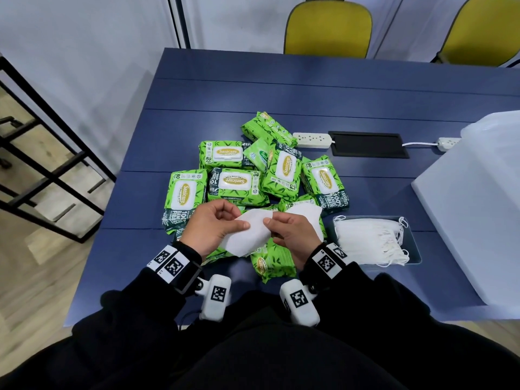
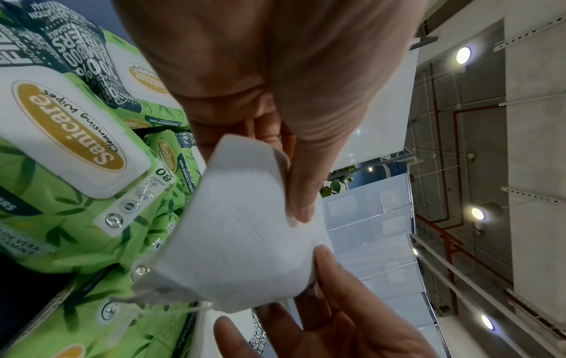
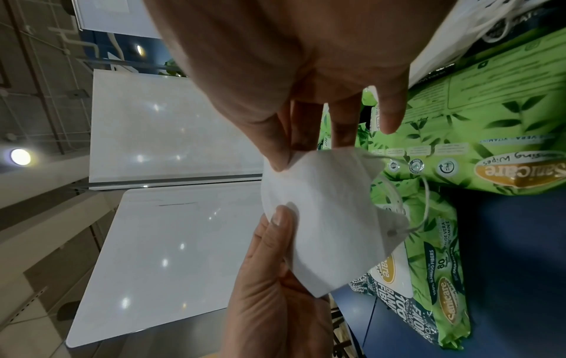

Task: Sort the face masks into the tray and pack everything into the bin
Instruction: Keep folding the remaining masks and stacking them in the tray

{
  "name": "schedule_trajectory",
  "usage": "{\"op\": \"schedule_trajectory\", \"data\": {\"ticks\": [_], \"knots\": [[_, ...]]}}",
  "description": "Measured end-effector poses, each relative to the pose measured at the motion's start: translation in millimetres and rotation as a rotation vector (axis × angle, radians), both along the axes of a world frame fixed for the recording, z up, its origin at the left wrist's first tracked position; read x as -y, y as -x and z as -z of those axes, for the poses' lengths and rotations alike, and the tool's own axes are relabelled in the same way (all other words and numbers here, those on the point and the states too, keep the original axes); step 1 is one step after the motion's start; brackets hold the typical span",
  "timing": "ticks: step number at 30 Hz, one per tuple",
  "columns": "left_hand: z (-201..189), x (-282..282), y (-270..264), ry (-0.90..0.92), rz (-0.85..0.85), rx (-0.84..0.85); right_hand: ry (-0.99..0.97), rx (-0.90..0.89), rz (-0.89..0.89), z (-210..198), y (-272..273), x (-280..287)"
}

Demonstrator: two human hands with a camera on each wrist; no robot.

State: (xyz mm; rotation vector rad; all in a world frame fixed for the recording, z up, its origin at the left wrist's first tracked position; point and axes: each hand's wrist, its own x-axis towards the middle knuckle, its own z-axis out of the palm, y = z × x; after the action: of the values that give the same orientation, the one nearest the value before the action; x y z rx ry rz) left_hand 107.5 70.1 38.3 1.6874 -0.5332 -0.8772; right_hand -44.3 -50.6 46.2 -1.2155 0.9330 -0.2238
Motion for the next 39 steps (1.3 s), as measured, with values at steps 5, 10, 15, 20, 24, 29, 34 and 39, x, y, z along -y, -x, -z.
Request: {"op": "schedule_trajectory", "data": {"ticks": [5, 10, 15, 20, 24, 29, 34, 39], "knots": [[-0.7, 1.1, 2.2, -0.011, 0.03, -0.005, -0.022, 0.035, 0.006, -1.3, 6.2, 1.6], [-3.1, 3.7, 6.0, -0.012, 0.056, -0.004, -0.024, 0.049, -0.017, 2.4, 13.8, 7.4], [-1.2, 13.9, 10.7, -0.052, 0.082, 0.15, 0.009, 0.037, -0.082, 7.8, 27.4, 15.8], [10.5, 42.0, 18.5, -0.122, 0.067, 0.229, -0.082, -0.046, -0.236, 16.7, 54.3, 38.6], [17.6, 69.7, 33.7, -0.155, 0.114, 0.227, -0.074, -0.178, -0.271, 29.5, 81.1, 69.0], [30.0, 104.6, 47.8, -0.163, 0.177, 0.186, -0.085, -0.202, -0.332, 35.2, 113.9, 102.3], [47.6, 142.1, 57.5, -0.178, 0.173, 0.207, -0.135, -0.164, -0.495, 38.0, 125.9, 126.9], [72.0, 168.1, 56.8, -0.286, 0.158, 0.256, -0.186, -0.293, -0.514, 44.3, 121.3, 143.6]]}}
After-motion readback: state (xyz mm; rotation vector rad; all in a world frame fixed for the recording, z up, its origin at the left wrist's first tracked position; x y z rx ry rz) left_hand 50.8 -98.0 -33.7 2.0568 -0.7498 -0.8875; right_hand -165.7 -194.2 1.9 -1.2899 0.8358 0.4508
